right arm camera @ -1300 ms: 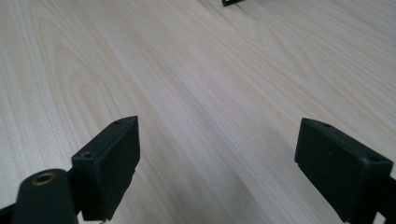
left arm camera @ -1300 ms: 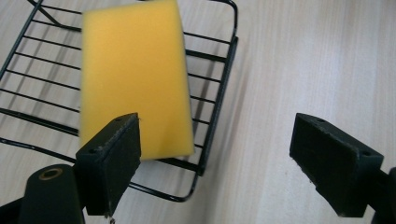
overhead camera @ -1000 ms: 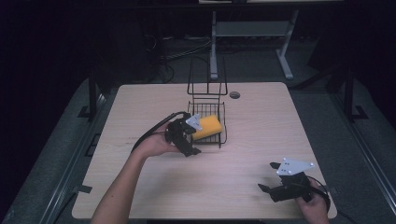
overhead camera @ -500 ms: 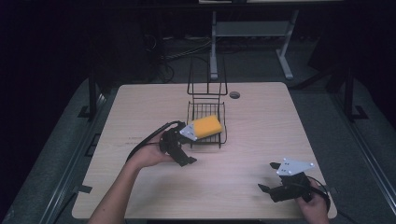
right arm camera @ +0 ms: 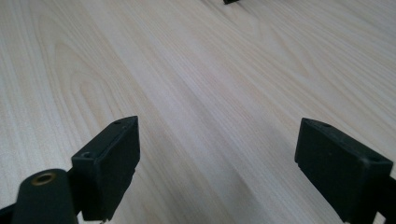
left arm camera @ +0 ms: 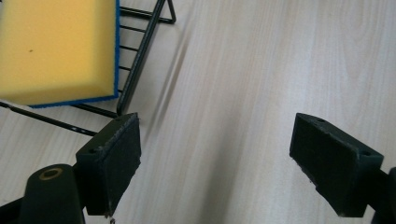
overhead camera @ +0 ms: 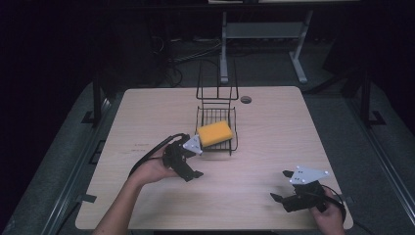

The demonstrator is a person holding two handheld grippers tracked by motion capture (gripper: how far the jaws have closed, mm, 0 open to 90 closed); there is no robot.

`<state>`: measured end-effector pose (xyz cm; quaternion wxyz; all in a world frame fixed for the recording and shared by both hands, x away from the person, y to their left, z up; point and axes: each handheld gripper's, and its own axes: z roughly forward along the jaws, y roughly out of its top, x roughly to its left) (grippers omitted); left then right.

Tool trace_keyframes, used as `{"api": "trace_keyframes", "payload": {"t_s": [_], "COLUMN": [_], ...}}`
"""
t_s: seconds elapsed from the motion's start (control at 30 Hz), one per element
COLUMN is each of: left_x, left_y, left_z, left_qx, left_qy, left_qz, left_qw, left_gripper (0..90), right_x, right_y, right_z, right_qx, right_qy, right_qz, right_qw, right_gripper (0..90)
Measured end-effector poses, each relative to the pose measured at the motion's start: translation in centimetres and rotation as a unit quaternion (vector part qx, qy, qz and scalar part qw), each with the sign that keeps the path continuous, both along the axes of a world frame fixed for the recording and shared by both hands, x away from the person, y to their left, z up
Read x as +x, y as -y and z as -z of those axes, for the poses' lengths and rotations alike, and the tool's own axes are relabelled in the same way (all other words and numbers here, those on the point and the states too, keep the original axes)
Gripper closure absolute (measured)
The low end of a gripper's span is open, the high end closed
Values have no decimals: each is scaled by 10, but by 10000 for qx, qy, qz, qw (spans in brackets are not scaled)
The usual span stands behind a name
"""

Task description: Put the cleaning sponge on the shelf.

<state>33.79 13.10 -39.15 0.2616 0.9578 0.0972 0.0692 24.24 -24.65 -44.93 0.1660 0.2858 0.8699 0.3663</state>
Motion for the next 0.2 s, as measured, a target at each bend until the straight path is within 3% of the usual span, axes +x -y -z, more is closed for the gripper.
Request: {"api": "trace_keyframes", "payload": {"t_s": [0.2], "left_x": [-10], "left_y": [-4], "left_z": [3], "left_qx": [23], "left_qy": [12], "left_qz": [-28], "left_qw": [10000], "left_gripper": [160], "right_x": [-2], "right_y": [-3], "right_z": [1], "right_qx": [-24], "right_qy": [-59], "right_qz": [-16], "right_qw": [10000], "right_gripper": [138]}}
